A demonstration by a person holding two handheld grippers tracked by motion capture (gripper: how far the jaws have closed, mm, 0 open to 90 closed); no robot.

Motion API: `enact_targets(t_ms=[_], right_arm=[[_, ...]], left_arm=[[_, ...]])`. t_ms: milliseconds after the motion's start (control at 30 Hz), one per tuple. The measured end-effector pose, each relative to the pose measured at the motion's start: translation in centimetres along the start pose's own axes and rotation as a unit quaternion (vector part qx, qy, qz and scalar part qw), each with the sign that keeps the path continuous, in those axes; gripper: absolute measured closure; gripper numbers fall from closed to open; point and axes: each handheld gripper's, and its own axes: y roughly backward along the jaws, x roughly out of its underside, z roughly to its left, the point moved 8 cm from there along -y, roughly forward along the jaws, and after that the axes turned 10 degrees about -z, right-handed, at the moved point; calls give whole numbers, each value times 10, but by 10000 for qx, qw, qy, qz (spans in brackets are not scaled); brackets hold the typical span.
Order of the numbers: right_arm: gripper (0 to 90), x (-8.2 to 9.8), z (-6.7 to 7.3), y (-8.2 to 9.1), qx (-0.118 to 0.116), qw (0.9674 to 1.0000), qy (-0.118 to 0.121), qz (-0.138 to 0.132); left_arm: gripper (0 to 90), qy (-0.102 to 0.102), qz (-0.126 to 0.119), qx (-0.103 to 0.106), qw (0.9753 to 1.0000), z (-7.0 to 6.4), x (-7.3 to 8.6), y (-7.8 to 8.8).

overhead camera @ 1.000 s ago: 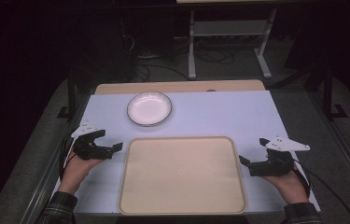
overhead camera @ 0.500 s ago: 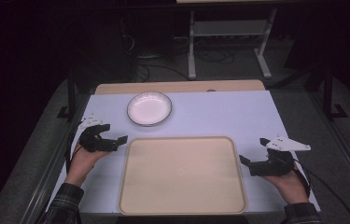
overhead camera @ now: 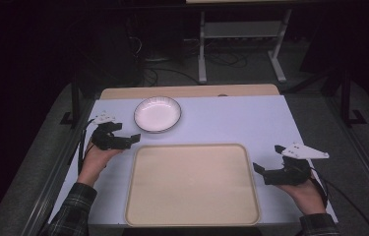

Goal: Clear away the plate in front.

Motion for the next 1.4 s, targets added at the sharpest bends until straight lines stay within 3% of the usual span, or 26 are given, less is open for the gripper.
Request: enact_targets(t_ms=[133, 833, 1000, 1233, 1333, 1400], right_arm=[[7, 0, 0, 0, 3, 10000, -4, -15], [7, 1, 0, 0, -6, 10000, -21, 30], [7, 1, 0, 0, -8, 10000, -33, 18], [7, 2, 0, 0, -13, 10000, -32, 36], [7, 2, 0, 0, -19, 10000, -31, 37], [7, 1, 0, 0, -16, 10000, -29, 32]], left_arm=[[32, 83, -66, 26, 9999, 2, -4, -7], [75, 346, 76, -108, 9993, 25, -14, -39], [129, 464, 4, -166, 9988, 31, -20, -44], [162, 561, 126, -312, 9979, 41, -23, -54], [214, 749, 211, -370, 9963, 47, -20, -60], [255, 766, 248, -382, 9960, 49, -19, -61]])
